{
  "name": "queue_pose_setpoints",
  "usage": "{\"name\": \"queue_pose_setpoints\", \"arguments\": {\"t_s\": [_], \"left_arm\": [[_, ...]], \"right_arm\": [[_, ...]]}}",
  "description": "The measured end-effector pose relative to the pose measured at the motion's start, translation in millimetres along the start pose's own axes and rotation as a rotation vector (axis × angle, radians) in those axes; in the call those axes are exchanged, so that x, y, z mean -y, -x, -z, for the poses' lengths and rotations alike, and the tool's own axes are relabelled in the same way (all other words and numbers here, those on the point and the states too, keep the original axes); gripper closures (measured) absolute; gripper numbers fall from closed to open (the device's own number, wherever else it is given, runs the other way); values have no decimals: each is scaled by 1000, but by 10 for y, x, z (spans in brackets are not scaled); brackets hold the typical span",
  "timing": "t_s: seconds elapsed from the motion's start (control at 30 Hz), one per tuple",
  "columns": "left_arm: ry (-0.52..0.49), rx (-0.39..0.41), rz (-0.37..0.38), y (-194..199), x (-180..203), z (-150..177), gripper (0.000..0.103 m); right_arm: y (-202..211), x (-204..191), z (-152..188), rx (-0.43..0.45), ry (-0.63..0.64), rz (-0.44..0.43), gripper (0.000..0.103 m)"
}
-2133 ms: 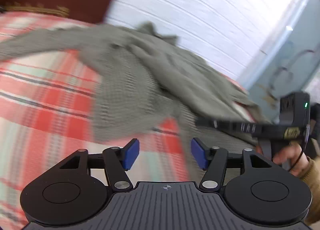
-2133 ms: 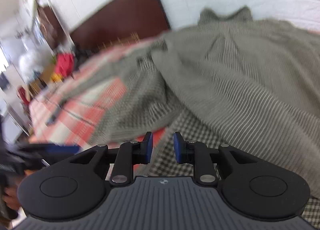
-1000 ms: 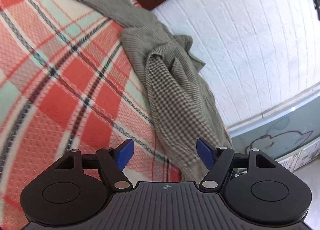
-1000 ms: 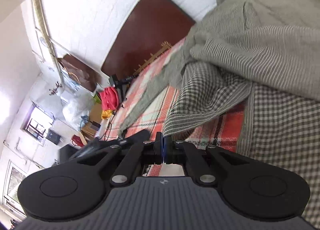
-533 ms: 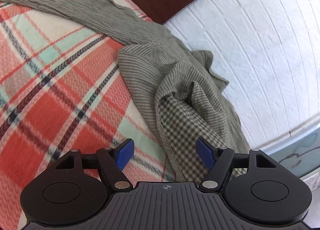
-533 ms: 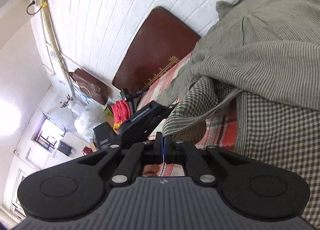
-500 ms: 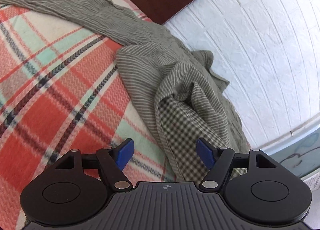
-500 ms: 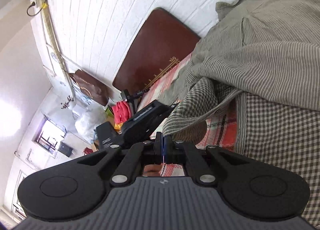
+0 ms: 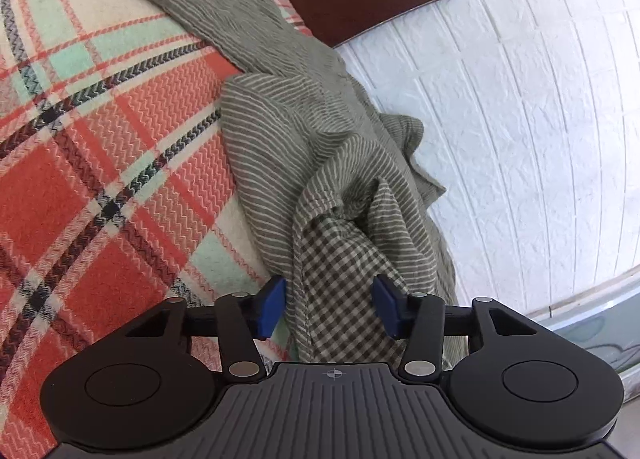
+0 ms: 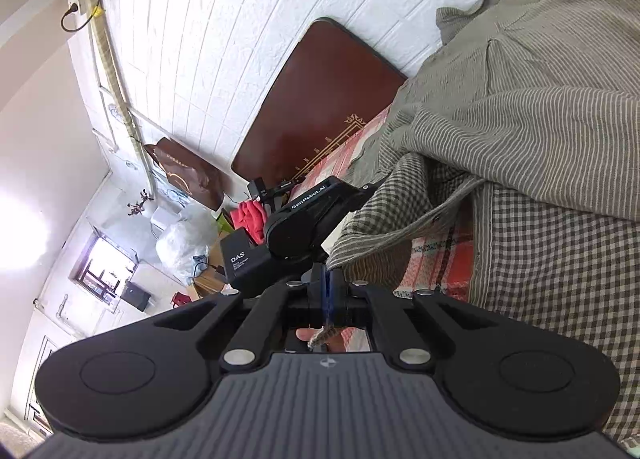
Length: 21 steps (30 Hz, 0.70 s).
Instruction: Fold clothes
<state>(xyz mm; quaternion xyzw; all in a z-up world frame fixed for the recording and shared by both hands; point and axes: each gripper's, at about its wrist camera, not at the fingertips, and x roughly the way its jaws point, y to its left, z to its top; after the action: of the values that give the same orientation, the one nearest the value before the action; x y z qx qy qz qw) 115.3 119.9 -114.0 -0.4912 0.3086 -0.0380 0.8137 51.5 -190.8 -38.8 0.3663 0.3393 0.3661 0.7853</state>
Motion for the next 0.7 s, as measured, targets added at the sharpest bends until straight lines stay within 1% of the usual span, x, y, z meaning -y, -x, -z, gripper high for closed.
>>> {"name": "queue_pose_setpoints", "arguments": {"t_s": [0.17, 0.37, 0.4, 0.53, 0.6, 0.67, 0.7], "left_arm": [[-11, 4, -7, 38, -26, -7, 47], [21, 6, -30, -26, -68, -101, 47], [2, 21, -29, 24, -42, -119, 47], [-83, 83, -25, 235, 70, -189, 47], [-199, 106, -46, 280, 163, -223, 48], [-358, 129, -104, 253, 265, -226, 48], [-432, 123, -137, 208, 307, -217, 48]], "right_arm": [[-2, 32, 4, -12, -8, 7, 100], [15, 40, 18, -14, -10, 18, 100], [26, 49, 14, -12, -12, 23, 100], [67, 132, -5, -4, -40, 33, 100], [58, 164, -8, -10, -52, 31, 100], [44, 175, -3, -14, -55, 31, 100], [39, 175, 0, -15, -56, 31, 100]]}}
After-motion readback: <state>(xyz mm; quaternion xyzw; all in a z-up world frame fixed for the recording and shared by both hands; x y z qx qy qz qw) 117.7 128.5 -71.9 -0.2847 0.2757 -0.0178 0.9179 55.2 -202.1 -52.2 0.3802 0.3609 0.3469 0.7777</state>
